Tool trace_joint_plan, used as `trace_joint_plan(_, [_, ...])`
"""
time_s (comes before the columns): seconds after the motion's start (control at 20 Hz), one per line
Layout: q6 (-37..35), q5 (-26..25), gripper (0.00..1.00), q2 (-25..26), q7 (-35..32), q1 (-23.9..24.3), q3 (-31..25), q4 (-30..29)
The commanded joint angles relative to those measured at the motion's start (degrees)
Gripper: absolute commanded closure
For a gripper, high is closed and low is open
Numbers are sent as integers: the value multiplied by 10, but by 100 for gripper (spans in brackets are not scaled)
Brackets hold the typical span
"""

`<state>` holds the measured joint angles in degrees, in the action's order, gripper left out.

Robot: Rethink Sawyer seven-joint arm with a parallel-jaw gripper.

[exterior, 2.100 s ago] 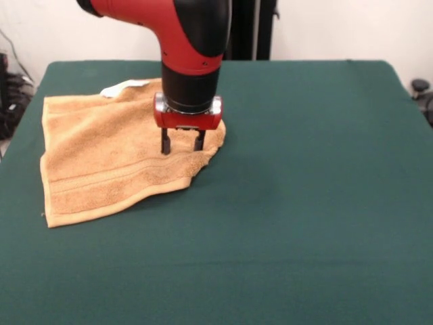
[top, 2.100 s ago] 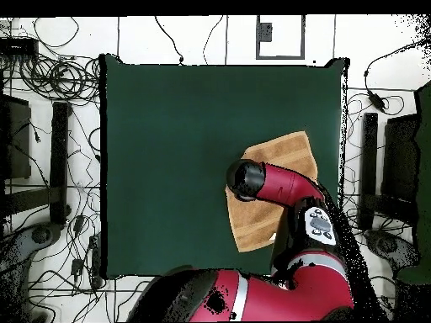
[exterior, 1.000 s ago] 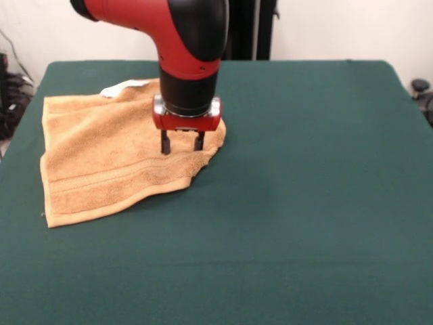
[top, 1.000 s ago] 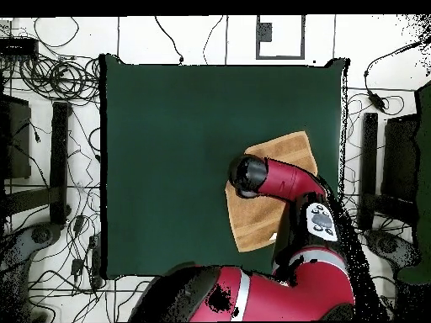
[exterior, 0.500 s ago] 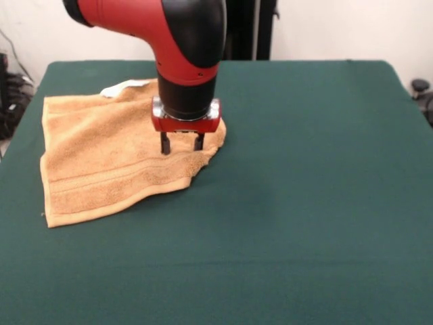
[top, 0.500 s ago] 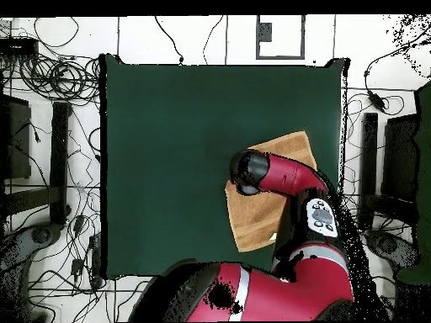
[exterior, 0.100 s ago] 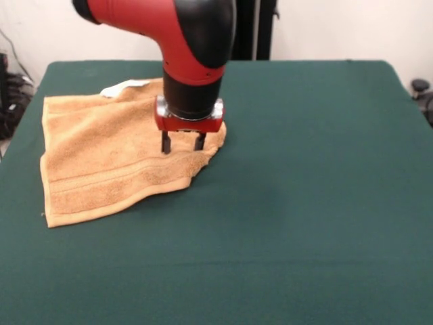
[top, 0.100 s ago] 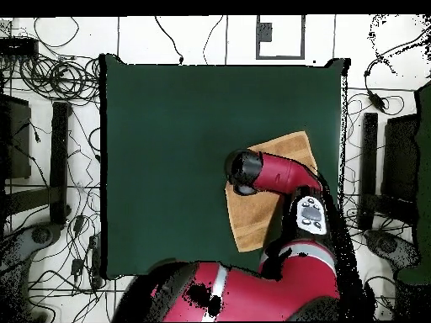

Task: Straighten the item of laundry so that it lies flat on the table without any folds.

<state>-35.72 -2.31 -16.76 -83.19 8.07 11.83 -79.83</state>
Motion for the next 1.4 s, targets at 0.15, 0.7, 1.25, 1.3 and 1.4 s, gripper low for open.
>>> trace_joint_plan(0.15, [68, -26, 0, 79, -160, -54, 65, 83])
trace_joint_plan(0.7, [30, 12, 0, 82, -131, -31, 45, 85])
trace_joint_plan(1.25, [26, 18, 0, 87, -149, -32, 45, 83])
trace_joint_plan(1.3, [29, 18, 0, 87, -148, -31, 43, 82])
trace_joint_plan(1.4, [65, 17, 0, 83, -130, -10, 15, 66])
